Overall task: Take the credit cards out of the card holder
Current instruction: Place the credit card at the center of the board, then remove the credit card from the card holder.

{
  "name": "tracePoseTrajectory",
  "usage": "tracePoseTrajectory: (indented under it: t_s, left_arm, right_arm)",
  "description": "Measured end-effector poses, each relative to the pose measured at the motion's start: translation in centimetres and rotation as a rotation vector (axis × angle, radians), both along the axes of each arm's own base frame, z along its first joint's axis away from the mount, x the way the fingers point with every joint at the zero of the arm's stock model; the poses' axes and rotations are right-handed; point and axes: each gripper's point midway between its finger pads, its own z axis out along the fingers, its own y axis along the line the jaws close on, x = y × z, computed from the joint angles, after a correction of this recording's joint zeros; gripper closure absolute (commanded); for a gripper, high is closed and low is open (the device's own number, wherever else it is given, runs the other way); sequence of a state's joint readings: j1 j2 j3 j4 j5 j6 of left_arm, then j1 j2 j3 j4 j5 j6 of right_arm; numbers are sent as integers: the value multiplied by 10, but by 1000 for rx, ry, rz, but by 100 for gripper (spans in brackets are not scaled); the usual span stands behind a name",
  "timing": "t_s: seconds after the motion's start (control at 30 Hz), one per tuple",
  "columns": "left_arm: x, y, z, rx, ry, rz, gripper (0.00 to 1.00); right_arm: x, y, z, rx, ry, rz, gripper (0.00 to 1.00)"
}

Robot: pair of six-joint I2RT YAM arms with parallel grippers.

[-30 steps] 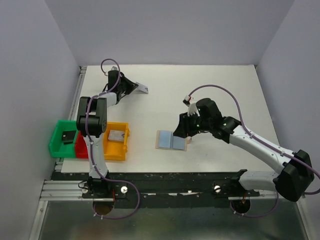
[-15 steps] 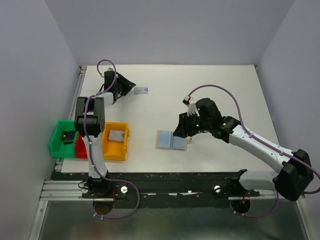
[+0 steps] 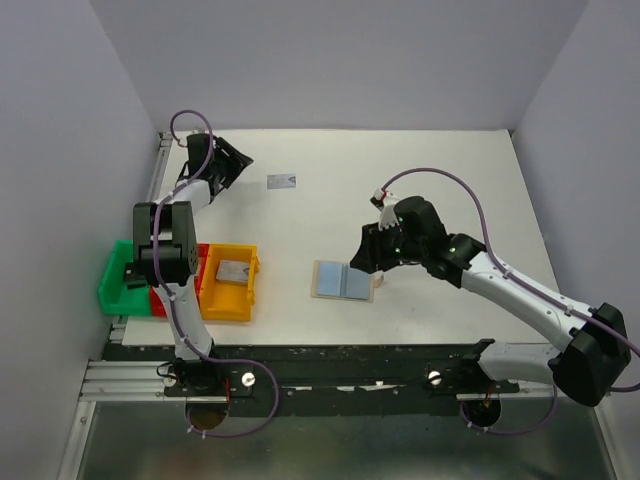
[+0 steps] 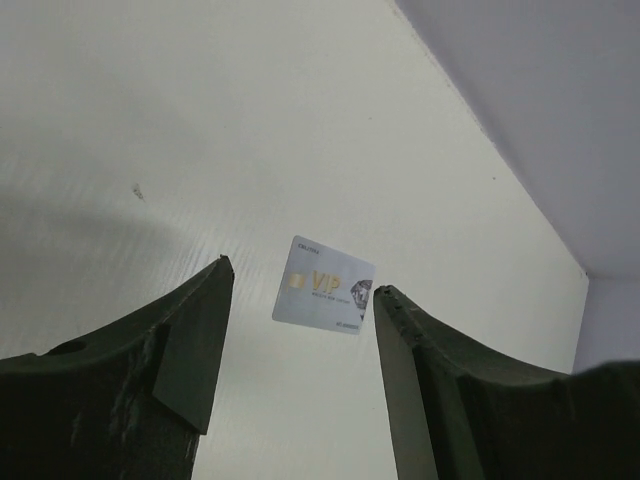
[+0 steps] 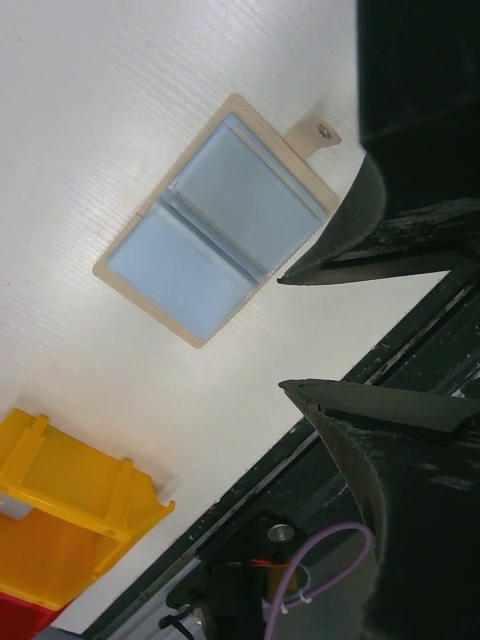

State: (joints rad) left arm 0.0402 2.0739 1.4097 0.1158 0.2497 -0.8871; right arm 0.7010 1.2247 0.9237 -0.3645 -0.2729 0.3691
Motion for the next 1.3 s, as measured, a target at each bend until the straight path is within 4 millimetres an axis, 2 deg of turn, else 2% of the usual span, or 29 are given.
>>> tracePoseTrajectory:
  t_s: [0.13,0.23,0.27,0.3,0.33,0.37,0.5,0.57,0.73,0.9,1.07,1.3]
  left_arm:
    - [-15,2,36,28,-54,17,27]
    - [-43,-6,64,71,-95,24,25]
    - [-53,-13,75,86,-114,19,20]
    - [-65,-23,83,113,-132,11,1]
    - [-80,-35,89,142,-151,-1,1]
    - [-101,-54,99,178,-181,-18,1]
    - [-177,-121,112,247,-270,-151,1]
    - [-200,-135,110,256,-278,-187,1]
    - [-228,-134,90,276,-231,-204,1]
    - [-240,-132,68,259,-178,-216,1]
    - [-252,-141,52,204,-146,-267,12]
    - [-270,-153,29,133,-114,-342,22]
  right_arm:
    - [9,-11,0,-32,-21,-83,44]
    - [17,-24,-7,-74,-33,-170,40]
    - [19,-29,-11,-92,-31,-197,34]
    - [20,-33,-16,-112,-27,-219,33]
    - [20,-37,-21,-129,-20,-237,26]
    - [21,-41,-26,-146,-16,-254,8]
    - [17,-60,-53,-207,21,-317,7]
    - [14,-70,-68,-240,46,-345,7]
    - [19,-86,-86,-278,85,-417,14]
    - [24,-90,-108,-315,142,-447,30]
    - [23,-89,-123,-340,178,-441,46]
    - [23,-84,-135,-349,218,-424,60]
